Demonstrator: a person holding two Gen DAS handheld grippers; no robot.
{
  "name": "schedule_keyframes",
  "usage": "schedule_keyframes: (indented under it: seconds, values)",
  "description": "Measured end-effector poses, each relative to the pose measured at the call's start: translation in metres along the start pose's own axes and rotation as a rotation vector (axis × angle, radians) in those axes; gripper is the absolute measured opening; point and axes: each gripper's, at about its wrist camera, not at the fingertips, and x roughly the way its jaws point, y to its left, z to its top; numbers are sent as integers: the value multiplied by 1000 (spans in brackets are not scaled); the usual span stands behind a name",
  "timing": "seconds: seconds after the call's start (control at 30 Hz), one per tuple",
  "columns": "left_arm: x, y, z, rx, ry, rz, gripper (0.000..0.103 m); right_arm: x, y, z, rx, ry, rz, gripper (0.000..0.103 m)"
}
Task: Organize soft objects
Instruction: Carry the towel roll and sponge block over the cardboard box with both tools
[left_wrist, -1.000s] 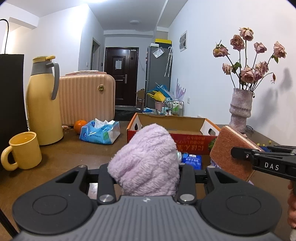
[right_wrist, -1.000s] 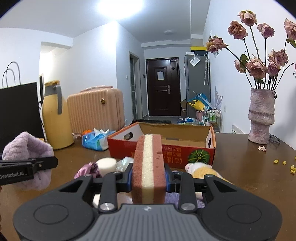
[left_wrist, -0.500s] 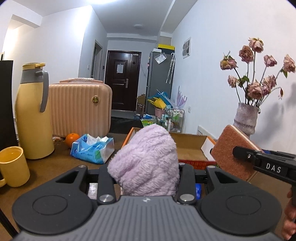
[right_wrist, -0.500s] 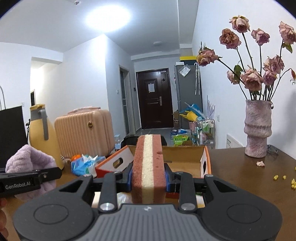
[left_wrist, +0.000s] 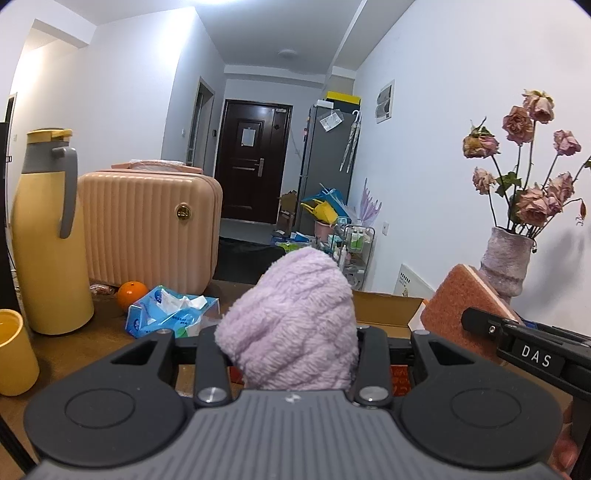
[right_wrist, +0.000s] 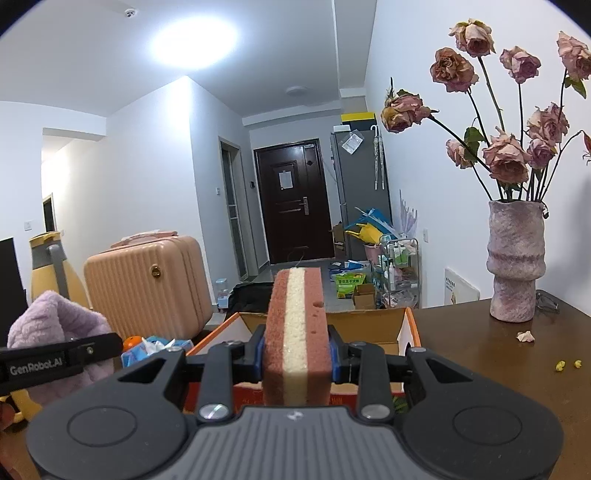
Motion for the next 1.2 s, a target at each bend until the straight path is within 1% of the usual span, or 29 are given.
schedule_keyframes:
  seconds: [0.1, 0.47, 0.87, 1.2]
  values:
    - [11, 1, 5, -15, 3, 1, 37, 10, 0, 4, -5, -2, -4, 30]
    - [49, 6, 15, -14, 16, 49, 37, 51, -9, 20, 21, 10, -25, 30]
    - [99, 3, 22, 11, 44, 38, 37, 96, -20, 25, 25, 52, -46, 30]
    - [137, 2, 26, 25, 71, 34, 37, 134, -24, 23, -7, 105, -78, 30]
